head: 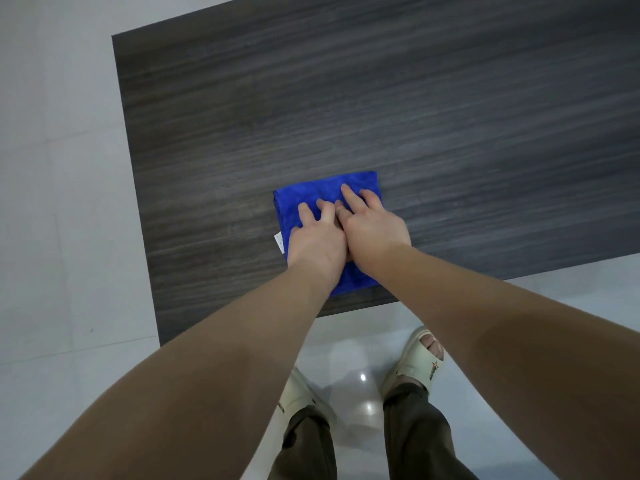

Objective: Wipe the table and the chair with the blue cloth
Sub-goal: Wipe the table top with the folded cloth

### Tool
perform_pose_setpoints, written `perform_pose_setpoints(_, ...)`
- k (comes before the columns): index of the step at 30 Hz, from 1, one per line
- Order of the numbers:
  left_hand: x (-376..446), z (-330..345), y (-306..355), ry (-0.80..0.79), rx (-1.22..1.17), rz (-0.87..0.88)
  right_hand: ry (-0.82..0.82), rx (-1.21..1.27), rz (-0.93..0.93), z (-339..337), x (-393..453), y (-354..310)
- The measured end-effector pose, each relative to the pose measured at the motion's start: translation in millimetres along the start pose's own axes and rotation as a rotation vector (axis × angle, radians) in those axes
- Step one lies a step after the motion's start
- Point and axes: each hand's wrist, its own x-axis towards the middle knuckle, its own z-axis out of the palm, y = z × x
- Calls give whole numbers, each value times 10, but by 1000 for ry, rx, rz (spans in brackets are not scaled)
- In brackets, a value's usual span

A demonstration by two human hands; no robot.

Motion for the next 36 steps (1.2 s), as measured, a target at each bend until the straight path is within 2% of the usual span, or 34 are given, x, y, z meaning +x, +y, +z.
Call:
perform_pose_setpoints(24,296,-379,1136,-1,-33,1,1,-8,-30,-213,-164,1229)
perform_pose_setpoints(36,313,-420,1105,-5,-38,59,-34,32,52,-230,-141,1179)
